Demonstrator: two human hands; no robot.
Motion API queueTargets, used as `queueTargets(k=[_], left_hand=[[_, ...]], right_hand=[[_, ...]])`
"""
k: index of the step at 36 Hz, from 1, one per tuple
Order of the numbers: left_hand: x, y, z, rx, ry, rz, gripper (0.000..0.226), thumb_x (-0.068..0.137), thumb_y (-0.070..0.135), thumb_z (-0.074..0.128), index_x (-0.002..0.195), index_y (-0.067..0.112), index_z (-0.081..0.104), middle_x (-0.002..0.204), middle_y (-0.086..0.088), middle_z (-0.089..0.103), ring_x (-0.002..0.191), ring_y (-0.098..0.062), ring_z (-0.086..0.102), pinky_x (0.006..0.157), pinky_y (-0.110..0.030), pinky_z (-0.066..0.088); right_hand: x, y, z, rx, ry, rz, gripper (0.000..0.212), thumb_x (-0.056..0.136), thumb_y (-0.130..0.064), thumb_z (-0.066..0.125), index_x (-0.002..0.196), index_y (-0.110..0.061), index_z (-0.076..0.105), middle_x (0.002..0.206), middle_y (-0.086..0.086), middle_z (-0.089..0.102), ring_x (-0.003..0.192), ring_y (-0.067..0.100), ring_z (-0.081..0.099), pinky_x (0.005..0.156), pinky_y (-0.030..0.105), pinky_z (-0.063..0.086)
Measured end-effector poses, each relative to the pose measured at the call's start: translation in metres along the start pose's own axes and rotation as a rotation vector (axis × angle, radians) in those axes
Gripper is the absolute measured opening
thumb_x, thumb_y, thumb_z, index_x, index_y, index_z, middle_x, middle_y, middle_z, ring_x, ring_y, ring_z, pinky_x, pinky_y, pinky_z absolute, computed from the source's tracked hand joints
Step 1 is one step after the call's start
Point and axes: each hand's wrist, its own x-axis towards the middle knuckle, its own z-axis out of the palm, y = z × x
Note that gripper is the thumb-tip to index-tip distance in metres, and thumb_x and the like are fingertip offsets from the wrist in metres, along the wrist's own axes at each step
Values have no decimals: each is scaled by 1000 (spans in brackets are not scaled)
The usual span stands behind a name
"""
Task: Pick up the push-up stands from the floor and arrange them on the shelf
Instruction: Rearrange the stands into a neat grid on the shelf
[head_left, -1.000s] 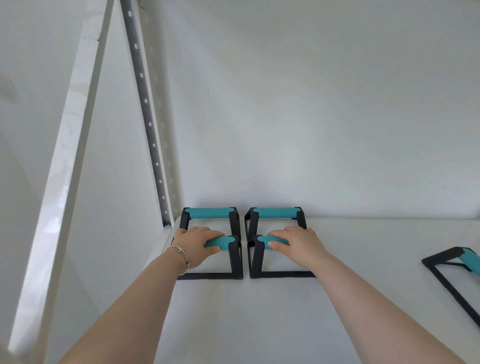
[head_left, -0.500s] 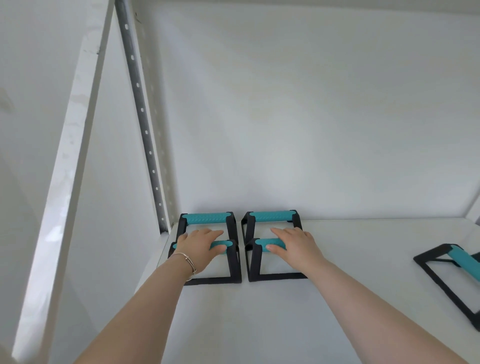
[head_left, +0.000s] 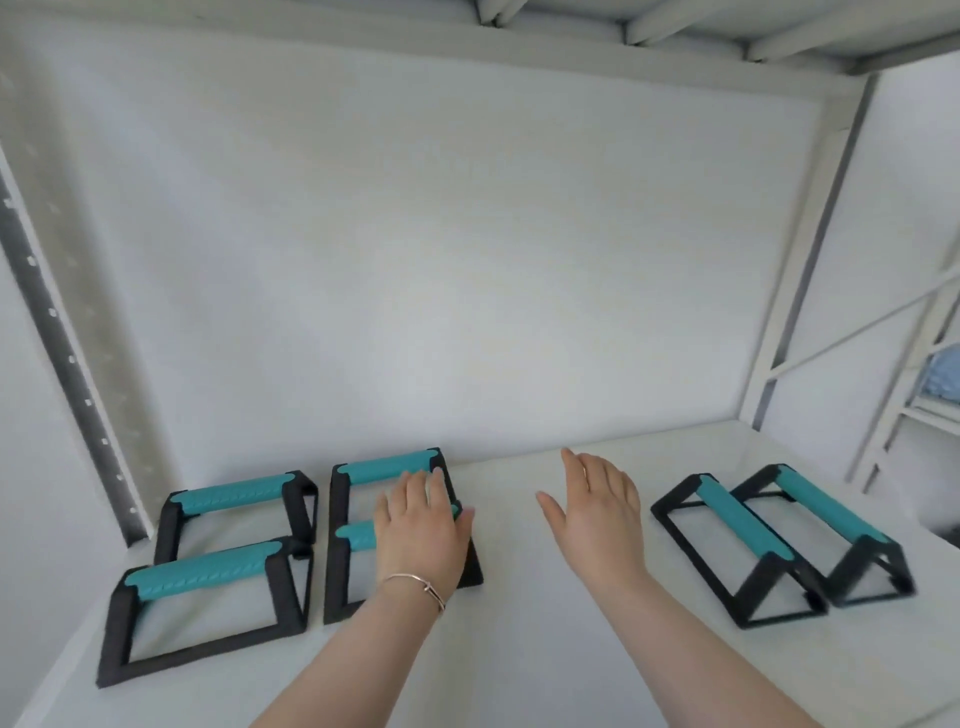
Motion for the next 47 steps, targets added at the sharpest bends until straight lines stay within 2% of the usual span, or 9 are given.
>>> queueTargets(k=[10,14,22,28,32,36,42,44,47], left_hand=[[10,173,20,-130,-52,29,69,98,55,27,151,13,16,155,-7,30,144,-26,23,117,-41,21],[10,251,28,-206,-81,22,69,97,57,28,150,13,20,149,-7,36,136,-27,32,108,-38,31],[9,352,50,-368,-311,-166,65,91,64,39,126,10,39,123,-10,48,114,-30,49,93,-39,45],[15,370,62,-611,-419,-380,68,85,56,61,124,4,39,126,-15,52,110,-32,58,89,-39,48],[15,367,62,-744,-442,-438,64,79,48,72,118,4,45,110,-10,61,90,-26,60,70,-31,46],[16,362,56,-722,-456,-404,59,79,46,73,115,7,47,93,-2,57,79,-20,57,56,-25,41],[11,330,43,-831,-476,-374,60,82,40,72,125,10,43,111,-12,65,96,-31,68,88,-45,55],[8,311,33,-881,-478,-372,59,84,35,71,131,13,41,107,-10,66,89,-30,72,82,-45,59],[2,277,14,-855,-461,-336,56,88,31,67,135,20,39,93,-1,67,68,-16,74,61,-32,61]], right_hand=[[36,177,-37,-71,-79,185,66,93,-52,47,146,-15,36,142,11,48,135,31,36,111,48,28],[43,244,-46,-138,-129,234,65,94,-54,42,147,-17,33,145,11,44,135,31,34,110,47,27],[40,326,-40,-132,-359,363,71,93,-62,34,148,-21,21,143,8,37,122,31,42,91,43,41],[48,336,-29,103,-496,407,76,89,-61,47,145,-17,19,123,11,48,99,31,58,69,36,45],[58,341,-25,125,-619,490,68,86,-58,56,129,-10,32,99,8,57,90,30,61,68,35,46],[67,344,-25,146,-684,529,58,88,-54,57,117,-7,38,98,11,57,85,32,67,70,36,53],[67,338,-30,119,-702,425,50,90,-55,53,106,-9,40,80,5,53,63,26,64,52,30,45],[65,327,-34,128,-710,369,48,90,-55,51,103,-11,40,81,6,55,54,24,62,50,30,46],[61,304,-40,172,-707,261,45,89,-56,50,100,-14,42,86,5,59,58,24,65,63,35,53]])
